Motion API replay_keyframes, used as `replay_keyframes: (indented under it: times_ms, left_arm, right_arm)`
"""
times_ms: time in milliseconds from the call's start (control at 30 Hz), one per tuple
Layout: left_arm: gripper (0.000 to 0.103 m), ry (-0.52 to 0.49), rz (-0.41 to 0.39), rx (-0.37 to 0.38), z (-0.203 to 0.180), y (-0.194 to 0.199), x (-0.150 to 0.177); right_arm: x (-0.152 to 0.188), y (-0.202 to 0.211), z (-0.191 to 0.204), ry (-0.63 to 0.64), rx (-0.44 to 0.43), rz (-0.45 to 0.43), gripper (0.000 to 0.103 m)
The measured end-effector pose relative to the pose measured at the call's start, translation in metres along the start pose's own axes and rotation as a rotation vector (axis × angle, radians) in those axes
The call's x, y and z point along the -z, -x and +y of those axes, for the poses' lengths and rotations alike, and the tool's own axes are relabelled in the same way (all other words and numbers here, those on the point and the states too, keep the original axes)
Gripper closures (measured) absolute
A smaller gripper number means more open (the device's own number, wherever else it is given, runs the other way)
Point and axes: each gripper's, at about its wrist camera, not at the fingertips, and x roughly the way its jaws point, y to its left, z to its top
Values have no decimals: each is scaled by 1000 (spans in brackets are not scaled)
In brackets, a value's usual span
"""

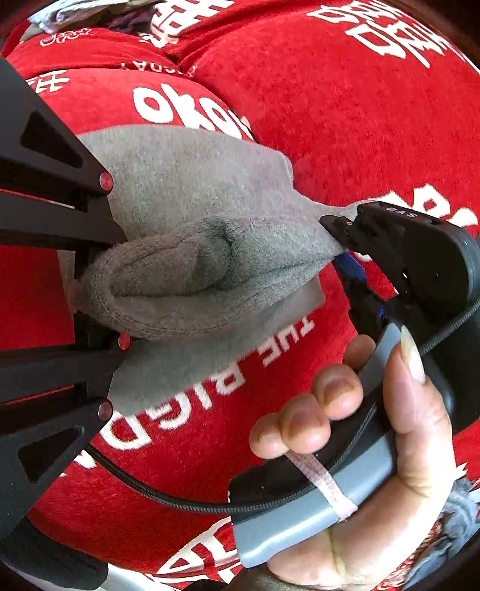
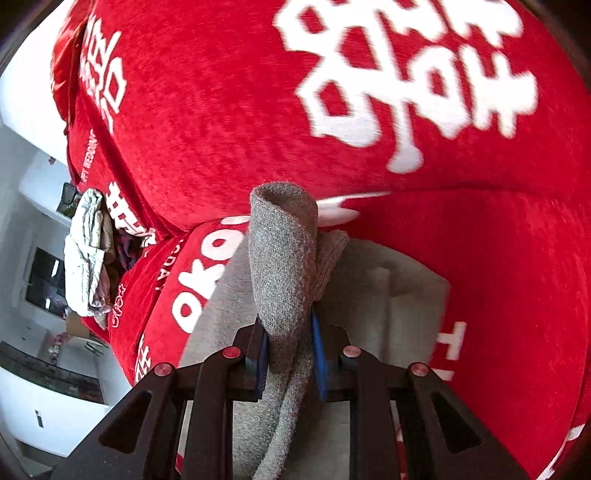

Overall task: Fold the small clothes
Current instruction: 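Fold the held sweater half over onto itself and open both tools, then grasp the folded sweater edge with the left tool while the right tool grasps it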

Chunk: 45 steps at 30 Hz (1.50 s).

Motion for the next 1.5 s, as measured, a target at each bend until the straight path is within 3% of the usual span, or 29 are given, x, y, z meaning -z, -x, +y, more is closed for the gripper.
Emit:
replay_keyframes:
  times_ms: [200, 233, 300, 367, 400, 567, 633, 733, 767, 800, 867, 933, 1000, 1067, 1133, 1167, 1333, 1400, 1500]
  left_arm:
    - [93, -17, 37, -8, -12, -19, 1]
    - [88, -19, 32, -11, -12, -18, 2]
    - [39, -7, 28, 50, -7, -13, 4]
    - [9, 27, -12, 39, 1, -4, 7]
    - [7, 44, -46, 62, 6, 6, 10]
    - [7, 81, -104, 244, 31, 43, 32]
    - [7, 118, -136, 257, 53, 56, 41]
    - [7, 213, -139, 229, 85, 59, 48]
    - [7, 260, -119, 213, 97, 54, 48]
    - [7, 314, -96, 193, 110, 47, 49]
    - [7, 377, -56, 152, 128, 30, 49]
    - [7, 394, 12, 119, 138, 9, 52]
    - [7, 399, 48, 128, 141, -3, 57]
    - [7, 420, 37, 169, 148, -3, 58]
    - [7, 452, 24, 245, 160, -3, 51]
    - [7, 469, 26, 278, 166, -6, 46]
    - [7, 570, 69, 461, 201, -30, 18]
    - [7, 584, 101, 500, 206, -45, 10]
    - [7, 570, 147, 498, 202, -71, 2]
  right_arm:
    - [9, -11, -32, -59, -16, 10, 80]
    - [10, -11, -35, -67, -15, 3, 77]
    - [11, -7, -39, -84, -2, -14, 72]
    - [11, 4, -41, -90, 25, -44, 65]
    - [12, 12, -40, -90, 36, -66, 63]
    - [23, 55, -7, -1, -4, -173, 58]
    - [33, 57, 9, 28, -110, -151, 39]
    - [47, 40, 14, -8, -288, -62, 35]
    - [51, 33, 13, -21, -300, -38, 36]
    - [55, 26, 11, -28, -279, -18, 36]
    - [60, 17, -4, -63, -127, 3, 36]
    - [65, 19, -18, -99, 18, -6, 54]
    - [70, 32, -14, -85, 67, -32, 54]
    - [76, 46, 0, -25, 115, -53, 50]
    - [80, 58, 9, 10, 159, -72, 30]
    - [82, 61, 12, 7, 184, -82, 25]
    - [83, 61, 0, -52, 149, -71, 23]
    - [84, 51, -8, -93, 126, -58, 23]
    - [87, 35, -23, -161, 79, -38, 23]
